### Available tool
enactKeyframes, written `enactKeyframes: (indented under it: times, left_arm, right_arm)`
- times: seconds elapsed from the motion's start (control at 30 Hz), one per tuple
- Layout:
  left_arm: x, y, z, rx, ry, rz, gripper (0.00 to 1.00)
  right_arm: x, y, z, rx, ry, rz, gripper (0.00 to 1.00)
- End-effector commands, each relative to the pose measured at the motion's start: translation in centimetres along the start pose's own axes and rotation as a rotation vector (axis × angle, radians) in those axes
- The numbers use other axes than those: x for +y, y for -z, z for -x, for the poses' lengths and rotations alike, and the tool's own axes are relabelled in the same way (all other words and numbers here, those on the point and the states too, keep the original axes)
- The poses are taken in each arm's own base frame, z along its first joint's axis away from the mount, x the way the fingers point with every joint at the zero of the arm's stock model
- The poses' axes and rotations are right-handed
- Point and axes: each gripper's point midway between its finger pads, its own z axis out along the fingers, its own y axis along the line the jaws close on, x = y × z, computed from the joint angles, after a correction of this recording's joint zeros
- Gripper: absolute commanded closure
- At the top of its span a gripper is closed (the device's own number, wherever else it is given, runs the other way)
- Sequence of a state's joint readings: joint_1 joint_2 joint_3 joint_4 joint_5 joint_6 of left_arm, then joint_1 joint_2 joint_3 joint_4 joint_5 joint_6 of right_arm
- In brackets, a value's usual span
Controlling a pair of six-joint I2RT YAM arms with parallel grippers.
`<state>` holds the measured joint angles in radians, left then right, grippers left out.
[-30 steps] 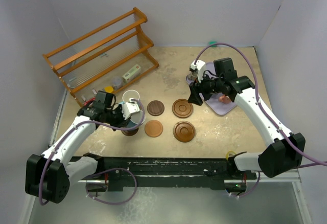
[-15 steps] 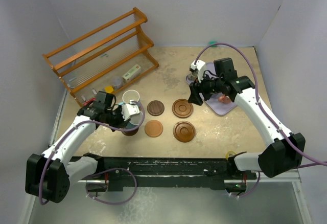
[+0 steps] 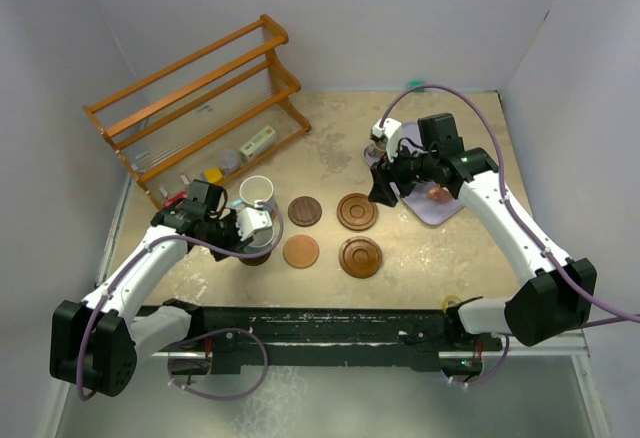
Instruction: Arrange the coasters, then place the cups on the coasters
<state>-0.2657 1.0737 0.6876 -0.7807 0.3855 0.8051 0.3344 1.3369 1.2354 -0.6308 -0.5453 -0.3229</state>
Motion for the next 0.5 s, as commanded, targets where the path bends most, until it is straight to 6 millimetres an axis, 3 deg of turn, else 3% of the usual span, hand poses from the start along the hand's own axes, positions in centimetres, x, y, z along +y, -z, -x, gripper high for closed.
enactKeyframes:
  times: [0.0,0.47]
  left_arm:
    - [-0.1,-0.1,-0.3,0.006,-0.023,-0.014,0.73]
    - [-0.6,-0.1,-1.3,0.057,-0.039,-0.045,0.70]
  right_arm:
    - [0.4,0.3,0.7,-0.023,0.024,0.030,0.32]
    - [0.2,0.1,0.5,-0.011,0.027,0.027,0.32]
